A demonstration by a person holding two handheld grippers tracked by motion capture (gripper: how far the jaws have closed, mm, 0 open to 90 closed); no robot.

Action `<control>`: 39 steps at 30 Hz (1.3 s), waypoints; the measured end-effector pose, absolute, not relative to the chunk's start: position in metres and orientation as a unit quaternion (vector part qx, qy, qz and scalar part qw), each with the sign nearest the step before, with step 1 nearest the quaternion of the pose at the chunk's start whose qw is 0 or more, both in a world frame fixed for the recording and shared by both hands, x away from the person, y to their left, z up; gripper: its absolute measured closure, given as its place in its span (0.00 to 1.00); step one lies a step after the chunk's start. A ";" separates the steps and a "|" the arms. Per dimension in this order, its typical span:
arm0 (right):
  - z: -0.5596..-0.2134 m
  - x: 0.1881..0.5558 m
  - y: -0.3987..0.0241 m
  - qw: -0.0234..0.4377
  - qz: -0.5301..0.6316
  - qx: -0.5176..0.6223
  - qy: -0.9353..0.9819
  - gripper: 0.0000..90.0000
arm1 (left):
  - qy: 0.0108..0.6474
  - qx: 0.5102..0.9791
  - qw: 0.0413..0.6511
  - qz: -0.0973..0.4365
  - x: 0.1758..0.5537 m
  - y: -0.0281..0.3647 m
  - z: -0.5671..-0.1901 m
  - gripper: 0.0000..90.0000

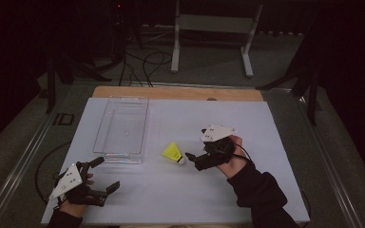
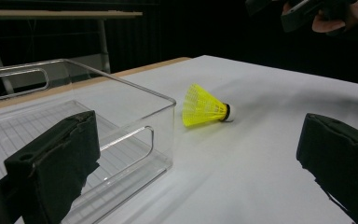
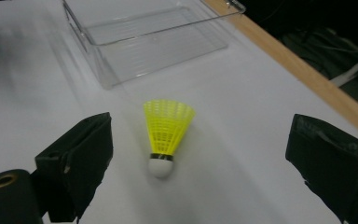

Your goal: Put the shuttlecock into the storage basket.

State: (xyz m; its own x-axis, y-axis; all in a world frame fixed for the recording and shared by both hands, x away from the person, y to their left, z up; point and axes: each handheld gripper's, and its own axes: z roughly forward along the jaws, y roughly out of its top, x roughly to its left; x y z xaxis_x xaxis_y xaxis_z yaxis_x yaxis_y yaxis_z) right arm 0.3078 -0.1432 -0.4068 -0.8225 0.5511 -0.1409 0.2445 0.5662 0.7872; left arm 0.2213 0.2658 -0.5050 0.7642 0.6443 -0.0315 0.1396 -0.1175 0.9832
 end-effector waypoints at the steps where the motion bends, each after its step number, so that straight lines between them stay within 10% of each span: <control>1: -0.410 0.309 -0.140 0.186 0.407 0.231 0.864 0.08 | 0.273 0.717 0.606 0.208 0.221 0.266 -0.505 0.00; 39: -0.483 0.340 -0.103 0.086 0.327 0.267 0.902 0.09 | 0.272 0.717 0.609 0.204 0.221 0.267 -0.505 0.00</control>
